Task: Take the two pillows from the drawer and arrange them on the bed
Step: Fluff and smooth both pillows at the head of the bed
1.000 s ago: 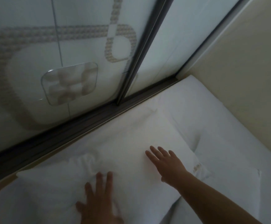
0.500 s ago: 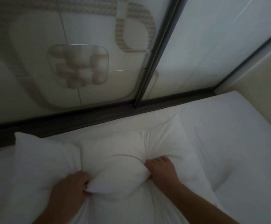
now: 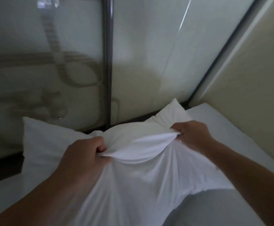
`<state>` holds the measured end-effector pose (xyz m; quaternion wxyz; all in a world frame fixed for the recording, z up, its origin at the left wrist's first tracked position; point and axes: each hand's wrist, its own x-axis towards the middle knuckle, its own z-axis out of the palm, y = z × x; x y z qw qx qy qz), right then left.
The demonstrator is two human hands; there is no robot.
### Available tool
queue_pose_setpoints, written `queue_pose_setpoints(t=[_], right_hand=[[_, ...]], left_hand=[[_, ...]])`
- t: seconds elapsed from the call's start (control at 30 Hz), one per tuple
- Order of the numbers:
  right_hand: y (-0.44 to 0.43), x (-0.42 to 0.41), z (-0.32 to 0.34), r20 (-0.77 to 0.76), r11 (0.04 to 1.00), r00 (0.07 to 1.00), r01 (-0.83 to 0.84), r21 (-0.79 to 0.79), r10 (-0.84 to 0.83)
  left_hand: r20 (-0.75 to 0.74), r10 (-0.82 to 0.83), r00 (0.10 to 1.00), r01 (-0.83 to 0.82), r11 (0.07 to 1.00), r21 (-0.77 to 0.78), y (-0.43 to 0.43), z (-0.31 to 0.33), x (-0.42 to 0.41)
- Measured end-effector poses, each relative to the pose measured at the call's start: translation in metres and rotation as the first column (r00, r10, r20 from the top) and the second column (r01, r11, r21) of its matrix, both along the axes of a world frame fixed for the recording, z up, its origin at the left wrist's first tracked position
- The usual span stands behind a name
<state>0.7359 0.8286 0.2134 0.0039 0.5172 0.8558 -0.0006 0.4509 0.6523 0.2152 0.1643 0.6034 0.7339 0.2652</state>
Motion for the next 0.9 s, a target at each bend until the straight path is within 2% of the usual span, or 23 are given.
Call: queue_pose_setpoints(t=[0.13,0.23,0.27,0.3,0.37,0.4,0.47,0.57,0.67,0.77,0.9], right_hand=[[0.082,0.075,0.045,0.016,0.998,0.998,0.061,0.021,-0.061],[0.122,0.122,0.029,0.064,0.984,0.983,0.176,-0.024,-0.175],[0.126,0.134,0.012,0.103,0.977,0.975,0.204,-0.066,-0.197],[0.126,0.144,-0.011,0.135,0.970,0.973,0.206,-0.127,-0.189],[0.117,0.158,-0.063,0.178,0.953,0.976,0.166,-0.252,-0.123],[0.112,0.162,-0.087,0.189,0.945,0.978,0.144,-0.295,-0.090],[0.113,0.166,-0.122,0.186,0.939,0.980,0.128,-0.319,-0.070],[0.133,0.178,-0.146,0.157,0.953,0.975,0.194,-0.232,-0.160],[0.151,0.191,-0.176,0.160,0.938,0.965,0.242,-0.249,-0.206],[0.157,0.193,-0.225,0.154,0.918,0.969,0.235,-0.321,-0.195],[0.178,0.192,-0.252,0.146,0.906,0.967,0.247,-0.344,-0.208]], left_hand=[[0.041,-0.081,0.996,0.075,0.990,0.117,0.091,0.011,0.090],[-0.043,-0.126,0.991,0.131,0.984,0.121,0.144,-0.009,0.154],[-0.071,-0.181,0.981,0.184,0.982,0.037,0.152,-0.024,0.169],[-0.077,-0.259,0.963,0.250,0.962,-0.114,0.156,-0.043,0.183],[-0.061,-0.385,0.921,0.332,0.856,-0.396,0.156,-0.085,0.199],[-0.070,-0.402,0.913,0.330,0.828,-0.453,0.158,-0.104,0.202],[-0.104,-0.354,0.930,0.277,0.856,-0.436,0.175,-0.130,0.207],[-0.137,-0.236,0.962,0.176,0.920,-0.349,0.217,-0.153,0.223],[-0.091,-0.207,0.974,0.148,0.888,-0.435,0.239,-0.197,0.242],[-0.135,-0.243,0.961,0.149,0.861,-0.486,0.253,-0.246,0.248],[-0.127,-0.285,0.950,0.185,0.842,-0.507,0.277,-0.269,0.248]])
